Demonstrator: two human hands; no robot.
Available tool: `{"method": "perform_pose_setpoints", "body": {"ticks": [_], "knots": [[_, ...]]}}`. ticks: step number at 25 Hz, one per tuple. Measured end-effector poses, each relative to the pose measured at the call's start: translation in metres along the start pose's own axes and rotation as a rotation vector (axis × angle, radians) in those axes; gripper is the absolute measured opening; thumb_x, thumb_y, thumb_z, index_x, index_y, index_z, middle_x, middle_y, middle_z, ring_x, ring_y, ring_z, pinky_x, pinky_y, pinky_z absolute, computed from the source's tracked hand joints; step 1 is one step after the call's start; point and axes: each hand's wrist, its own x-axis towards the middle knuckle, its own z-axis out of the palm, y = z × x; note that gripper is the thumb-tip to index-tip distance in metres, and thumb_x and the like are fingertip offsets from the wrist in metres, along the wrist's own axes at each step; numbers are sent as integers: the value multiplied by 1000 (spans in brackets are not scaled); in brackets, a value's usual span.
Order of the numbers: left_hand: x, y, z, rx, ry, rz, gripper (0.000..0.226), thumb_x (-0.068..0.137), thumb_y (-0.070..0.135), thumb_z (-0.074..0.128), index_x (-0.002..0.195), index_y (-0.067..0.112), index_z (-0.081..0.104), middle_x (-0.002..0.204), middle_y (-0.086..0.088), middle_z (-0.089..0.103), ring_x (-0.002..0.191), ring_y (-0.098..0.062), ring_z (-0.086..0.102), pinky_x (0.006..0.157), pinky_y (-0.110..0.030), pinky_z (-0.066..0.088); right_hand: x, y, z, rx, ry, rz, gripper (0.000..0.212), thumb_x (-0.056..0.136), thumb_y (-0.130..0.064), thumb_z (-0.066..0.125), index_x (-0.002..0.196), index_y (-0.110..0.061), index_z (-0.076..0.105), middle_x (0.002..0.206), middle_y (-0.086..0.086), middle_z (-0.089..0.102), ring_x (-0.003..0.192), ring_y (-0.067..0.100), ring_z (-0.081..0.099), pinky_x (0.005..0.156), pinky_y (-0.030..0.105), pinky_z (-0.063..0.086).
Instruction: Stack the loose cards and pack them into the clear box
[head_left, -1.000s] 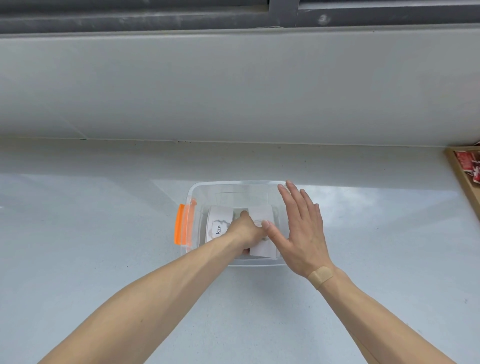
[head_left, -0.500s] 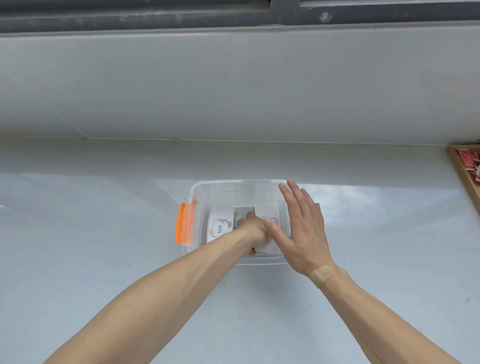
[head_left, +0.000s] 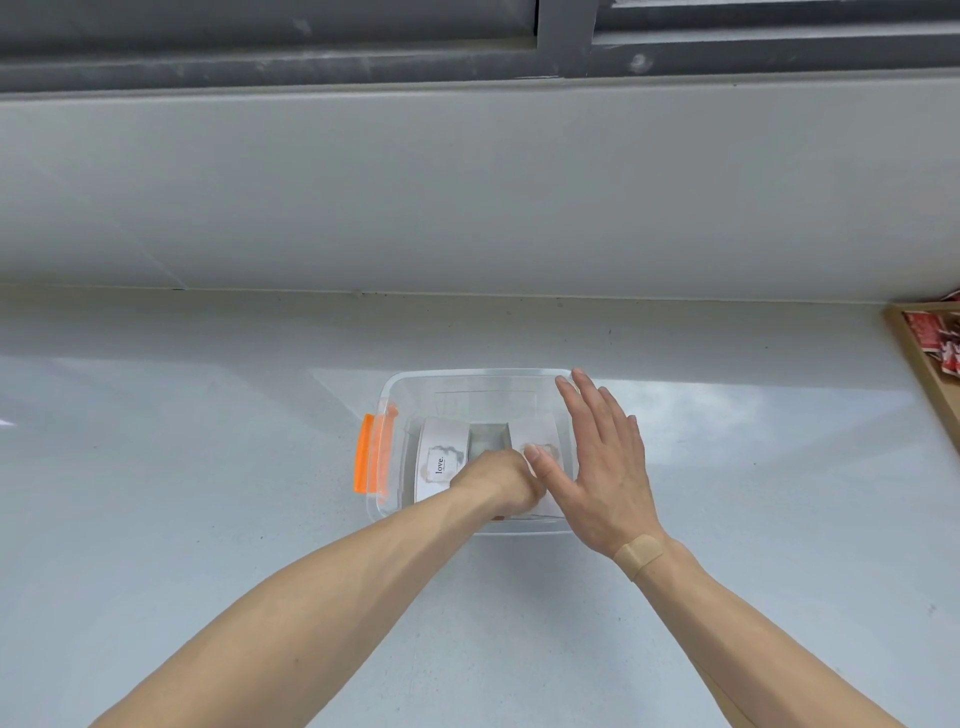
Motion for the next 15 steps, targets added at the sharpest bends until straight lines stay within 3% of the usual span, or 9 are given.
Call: {"method": "perform_pose_setpoints", "body": {"ticks": [3, 5, 8, 11, 13, 15], "knots": [[-2, -2, -2, -68, -48, -67, 23, 91, 31, 37, 74, 27, 52, 62, 0, 52, 58, -22, 52, 60, -28, 44, 0, -1, 0, -17, -9, 5, 71, 88, -63, 38, 149, -41, 10, 159, -21, 5, 148, 13, 1, 119, 51, 6], [-6, -3, -6, -116, -69, -122, 40, 92, 48, 37, 89, 16, 61, 62, -3, 54, 57, -22, 52, 62, -28, 44, 0, -2, -1, -33, -15, 6, 70, 87, -65, 36, 149, -40, 12, 160, -19, 6, 148, 14, 2, 119, 51, 6], [-14, -9, -13, -64, 0, -132, 55, 91, 59, 38, 72, 11, 54, 67, -4, 56, 64, -23, 56, 70, -31, 48, 0, -3, -3, -84, -42, 3, 65, 89, -66, 31, 148, -45, 12, 161, -18, 5, 148, 16, 0, 119, 53, 5], [-25, -19, -22, 5, 86, -95, 44, 92, 52, 43, 97, 13, 62, 94, -4, 62, 88, -26, 58, 82, -34, 50, -2, -6, -6, -184, -80, 9, 61, 92, -66, 26, 147, -46, 13, 162, -16, 3, 148, 20, -2, 118, 56, 6], [-39, -27, -29, 21, 128, -58, 45, 91, 49, 43, 110, 13, 63, 112, -5, 66, 97, -26, 59, 80, -33, 48, -1, -10, -10, -292, -108, -1, 63, 90, -67, 20, 148, -44, 14, 163, -12, 3, 148, 23, -3, 118, 57, 6], [-57, -32, -30, 28, 201, 21, 50, 91, 49, 42, 122, 15, 60, 125, -5, 64, 112, -26, 59, 87, -36, 48, -1, -15, -18, -398, -131, -24, 64, 89, -68, 16, 148, -44, 18, 163, -8, 6, 148, 24, -6, 118, 56, 5]]}}
